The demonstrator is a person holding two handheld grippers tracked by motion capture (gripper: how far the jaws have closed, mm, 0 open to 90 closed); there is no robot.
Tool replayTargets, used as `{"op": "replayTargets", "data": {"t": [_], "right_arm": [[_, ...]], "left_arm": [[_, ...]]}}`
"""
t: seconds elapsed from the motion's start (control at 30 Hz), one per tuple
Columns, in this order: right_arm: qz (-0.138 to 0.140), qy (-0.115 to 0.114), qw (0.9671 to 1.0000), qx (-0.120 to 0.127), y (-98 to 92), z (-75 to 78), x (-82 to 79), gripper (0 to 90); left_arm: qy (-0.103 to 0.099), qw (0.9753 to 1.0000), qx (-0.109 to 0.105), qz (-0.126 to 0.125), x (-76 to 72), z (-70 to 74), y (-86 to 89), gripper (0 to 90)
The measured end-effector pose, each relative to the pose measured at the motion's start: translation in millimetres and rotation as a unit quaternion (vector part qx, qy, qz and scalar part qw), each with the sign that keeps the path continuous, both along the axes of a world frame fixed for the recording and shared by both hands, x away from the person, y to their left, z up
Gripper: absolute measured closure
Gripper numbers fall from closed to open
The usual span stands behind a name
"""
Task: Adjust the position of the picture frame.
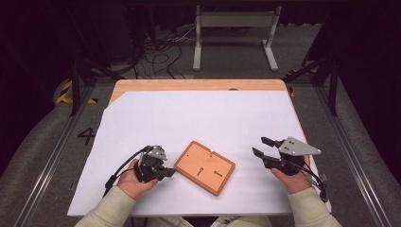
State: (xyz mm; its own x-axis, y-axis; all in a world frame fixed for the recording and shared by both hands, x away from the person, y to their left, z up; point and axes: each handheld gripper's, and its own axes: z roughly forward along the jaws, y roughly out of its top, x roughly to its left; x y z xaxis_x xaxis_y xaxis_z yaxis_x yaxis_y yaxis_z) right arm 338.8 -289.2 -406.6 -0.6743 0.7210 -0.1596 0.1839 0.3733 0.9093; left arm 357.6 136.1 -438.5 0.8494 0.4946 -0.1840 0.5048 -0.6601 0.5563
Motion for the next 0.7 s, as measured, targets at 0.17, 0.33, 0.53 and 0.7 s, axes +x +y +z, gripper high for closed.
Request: {"op": "replayTargets", "data": {"t": [0.17,0.33,0.53,0.7], "right_arm": [[-0.003,0.002,1.0,0.002,-0.3,0.1,-0.8,47.5],[-0.006,0.003,1.0,0.003,-2.0,1.2,-2.3,47.6],[-0.005,0.012,0.9999,0.0,-0.7,0.5,-3.2,48.3],[0.005,0.043,0.9991,0.004,-1.1,-1.1,-1.5,53.2]], "left_arm": [[-0.019,0.9997,0.016,-0.004,3.5,-1.1,-6.4,89.9],[-0.017,0.9996,0.022,0.001,4.6,-4.3,-11.9,89.9],[-0.039,0.9988,0.025,0.017,16.7,-6.0,-19.2,89.9],[-0.052,0.9979,0.028,0.028,27.9,-7.7,-29.6,89.9]]}}
